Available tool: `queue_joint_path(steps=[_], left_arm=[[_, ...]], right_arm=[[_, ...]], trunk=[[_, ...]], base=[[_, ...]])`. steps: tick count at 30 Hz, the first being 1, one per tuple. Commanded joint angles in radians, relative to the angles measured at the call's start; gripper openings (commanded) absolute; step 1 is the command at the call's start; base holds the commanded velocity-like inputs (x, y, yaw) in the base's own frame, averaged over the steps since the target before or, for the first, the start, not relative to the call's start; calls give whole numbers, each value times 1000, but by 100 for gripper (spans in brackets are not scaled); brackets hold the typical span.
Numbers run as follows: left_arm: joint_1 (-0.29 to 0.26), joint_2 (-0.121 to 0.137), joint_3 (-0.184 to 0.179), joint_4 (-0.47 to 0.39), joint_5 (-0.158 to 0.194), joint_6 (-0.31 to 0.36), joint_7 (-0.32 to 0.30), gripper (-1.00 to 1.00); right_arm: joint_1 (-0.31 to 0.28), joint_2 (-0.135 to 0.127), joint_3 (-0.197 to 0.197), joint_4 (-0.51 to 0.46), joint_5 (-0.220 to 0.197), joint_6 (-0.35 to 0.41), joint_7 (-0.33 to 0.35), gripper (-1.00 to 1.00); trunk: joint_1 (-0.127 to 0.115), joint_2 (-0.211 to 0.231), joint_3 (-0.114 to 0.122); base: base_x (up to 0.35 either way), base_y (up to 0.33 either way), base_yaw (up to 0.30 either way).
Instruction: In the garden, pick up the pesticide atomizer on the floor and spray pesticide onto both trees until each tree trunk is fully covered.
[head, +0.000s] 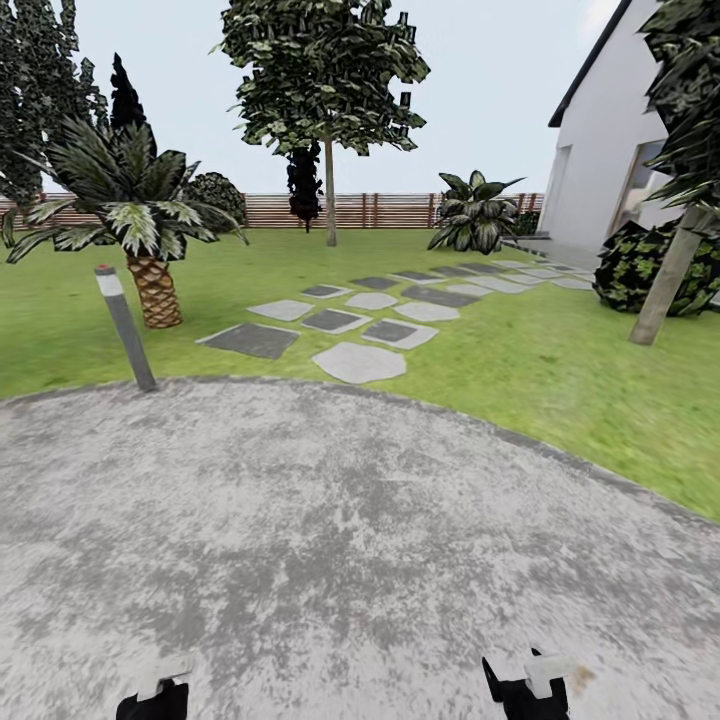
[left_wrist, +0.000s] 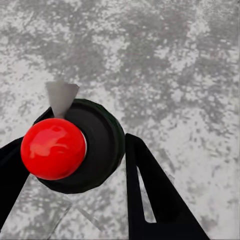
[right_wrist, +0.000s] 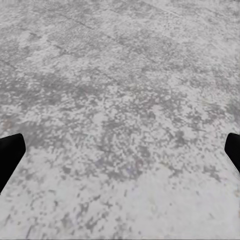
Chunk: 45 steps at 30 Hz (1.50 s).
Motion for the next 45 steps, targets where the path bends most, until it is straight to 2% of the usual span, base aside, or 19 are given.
queue_joint_path(steps=[1,45], left_arm=[[-1,0,-1,1,9,-3,0,-100],[-1,0,-1,1,9,-3,0,-100]], right_arm=[[-1,0,0,1,1,-3,2,100],[-1,0,0,1,1,-3,2,100]], trunk=[[0,0,-1],[0,0,-1]], base=[[340,0,0],[340,0,0]])
